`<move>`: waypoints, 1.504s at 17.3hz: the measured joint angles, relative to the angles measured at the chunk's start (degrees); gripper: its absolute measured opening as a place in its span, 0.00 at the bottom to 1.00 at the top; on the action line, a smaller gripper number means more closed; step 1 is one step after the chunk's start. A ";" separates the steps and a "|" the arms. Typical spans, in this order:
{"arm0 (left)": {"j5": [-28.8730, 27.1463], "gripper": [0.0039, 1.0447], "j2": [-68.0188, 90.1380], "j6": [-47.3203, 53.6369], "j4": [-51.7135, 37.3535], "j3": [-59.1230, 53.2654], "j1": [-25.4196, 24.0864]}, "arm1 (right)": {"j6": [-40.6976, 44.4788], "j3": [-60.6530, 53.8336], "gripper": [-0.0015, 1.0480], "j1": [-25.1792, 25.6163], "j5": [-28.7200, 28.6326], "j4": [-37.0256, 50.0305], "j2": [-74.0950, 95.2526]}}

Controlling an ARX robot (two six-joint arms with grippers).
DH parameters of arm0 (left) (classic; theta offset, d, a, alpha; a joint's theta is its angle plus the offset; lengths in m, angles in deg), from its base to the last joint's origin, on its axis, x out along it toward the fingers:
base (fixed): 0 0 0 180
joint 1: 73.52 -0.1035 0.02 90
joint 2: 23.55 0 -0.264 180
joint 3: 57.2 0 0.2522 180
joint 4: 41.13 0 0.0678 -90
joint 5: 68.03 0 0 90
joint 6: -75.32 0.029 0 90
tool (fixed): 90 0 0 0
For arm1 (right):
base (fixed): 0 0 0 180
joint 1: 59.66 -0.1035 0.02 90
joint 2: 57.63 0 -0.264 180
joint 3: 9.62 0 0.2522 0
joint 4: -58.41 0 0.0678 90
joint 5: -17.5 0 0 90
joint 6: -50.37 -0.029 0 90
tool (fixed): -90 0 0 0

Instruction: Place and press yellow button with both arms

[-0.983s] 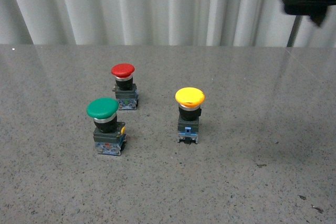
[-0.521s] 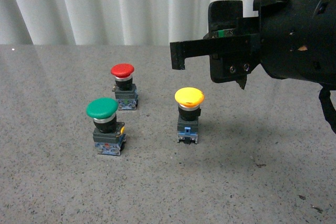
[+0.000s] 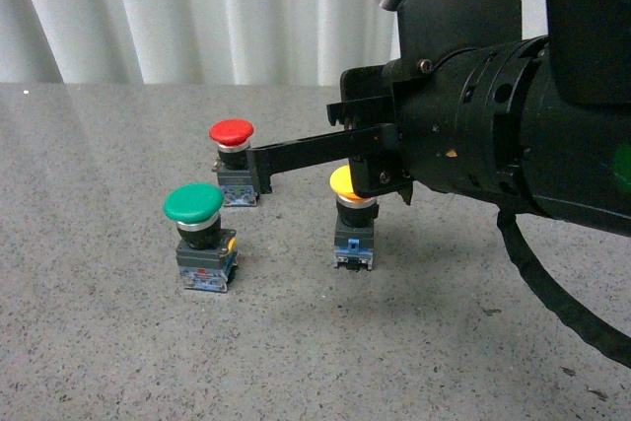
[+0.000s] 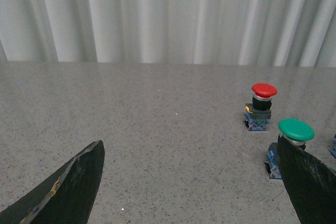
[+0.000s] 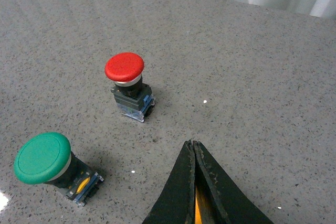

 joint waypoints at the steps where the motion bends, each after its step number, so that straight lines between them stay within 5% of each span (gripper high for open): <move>1: 0.00 0.94 0.00 -0.02 0.00 0.00 0.00 | 0.02 0.35 0.02 -0.20 0.02 0.13 0.74; 26: -0.02 0.94 0.00 0.00 0.00 0.00 0.00 | -4.13 0.83 0.02 0.46 -0.24 -0.70 3.78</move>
